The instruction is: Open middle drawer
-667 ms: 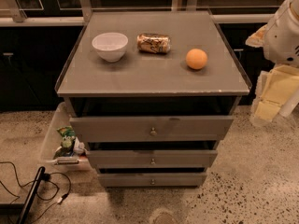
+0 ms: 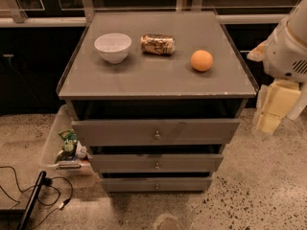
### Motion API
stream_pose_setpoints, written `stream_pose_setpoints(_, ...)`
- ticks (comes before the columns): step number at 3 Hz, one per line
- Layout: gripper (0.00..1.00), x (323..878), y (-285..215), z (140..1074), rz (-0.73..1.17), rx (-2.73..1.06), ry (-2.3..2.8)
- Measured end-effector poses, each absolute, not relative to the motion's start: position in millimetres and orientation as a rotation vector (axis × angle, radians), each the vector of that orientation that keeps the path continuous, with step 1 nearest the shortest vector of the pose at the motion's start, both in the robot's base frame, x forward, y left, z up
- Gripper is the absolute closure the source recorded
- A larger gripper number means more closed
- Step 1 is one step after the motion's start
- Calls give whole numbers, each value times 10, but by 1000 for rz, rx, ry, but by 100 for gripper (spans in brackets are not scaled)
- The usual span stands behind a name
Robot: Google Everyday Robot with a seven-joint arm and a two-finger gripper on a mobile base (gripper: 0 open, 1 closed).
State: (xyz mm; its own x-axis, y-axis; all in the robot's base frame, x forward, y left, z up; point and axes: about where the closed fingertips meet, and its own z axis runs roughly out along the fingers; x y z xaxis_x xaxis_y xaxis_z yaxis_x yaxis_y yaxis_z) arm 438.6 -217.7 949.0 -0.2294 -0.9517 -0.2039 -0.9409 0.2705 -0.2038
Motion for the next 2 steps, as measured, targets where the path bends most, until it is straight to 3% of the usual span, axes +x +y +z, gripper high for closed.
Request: stream_pose_setpoints(2, 0, 4203, -2142, 7941, 186, -1821, 2293)
